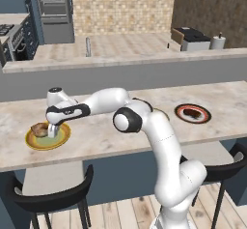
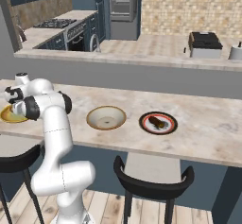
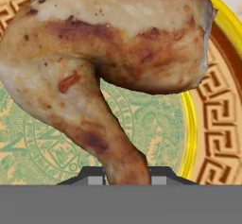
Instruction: Pick the chicken drumstick and sweet potato from their plates and place them in the bowl. Then put the bowl in the fridge.
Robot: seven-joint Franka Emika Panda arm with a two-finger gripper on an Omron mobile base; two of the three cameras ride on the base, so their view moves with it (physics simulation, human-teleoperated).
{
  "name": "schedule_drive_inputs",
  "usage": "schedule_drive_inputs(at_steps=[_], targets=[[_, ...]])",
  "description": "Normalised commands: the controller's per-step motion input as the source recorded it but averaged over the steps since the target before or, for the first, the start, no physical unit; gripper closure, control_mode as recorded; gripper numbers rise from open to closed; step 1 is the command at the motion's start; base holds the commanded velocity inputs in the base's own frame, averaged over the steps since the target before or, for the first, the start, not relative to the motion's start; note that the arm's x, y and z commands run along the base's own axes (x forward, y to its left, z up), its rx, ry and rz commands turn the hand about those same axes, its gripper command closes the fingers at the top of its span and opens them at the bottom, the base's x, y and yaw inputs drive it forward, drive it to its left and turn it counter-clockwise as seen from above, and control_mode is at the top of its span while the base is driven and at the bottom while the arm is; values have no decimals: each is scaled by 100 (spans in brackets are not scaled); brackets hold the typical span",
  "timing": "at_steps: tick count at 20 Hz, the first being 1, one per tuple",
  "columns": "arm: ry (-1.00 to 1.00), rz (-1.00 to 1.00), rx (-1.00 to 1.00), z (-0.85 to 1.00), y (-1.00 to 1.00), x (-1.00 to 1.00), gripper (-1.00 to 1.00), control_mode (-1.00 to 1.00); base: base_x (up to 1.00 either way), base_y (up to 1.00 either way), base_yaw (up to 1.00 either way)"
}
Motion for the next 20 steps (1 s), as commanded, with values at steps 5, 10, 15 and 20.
schedule_drive_inputs(at_steps=[5, 10, 15, 20], targets=[[0, 0, 0, 5, 0, -20, 100, -100, 0, 0, 0], [-7, 0, 0, 20, -7, -29, 100, -100, 0, 0, 0], [-14, 0, 4, 33, -27, -39, 100, -100, 0, 0, 0], [-11, -13, 5, 22, -44, -34, 100, -100, 0, 0, 0]])
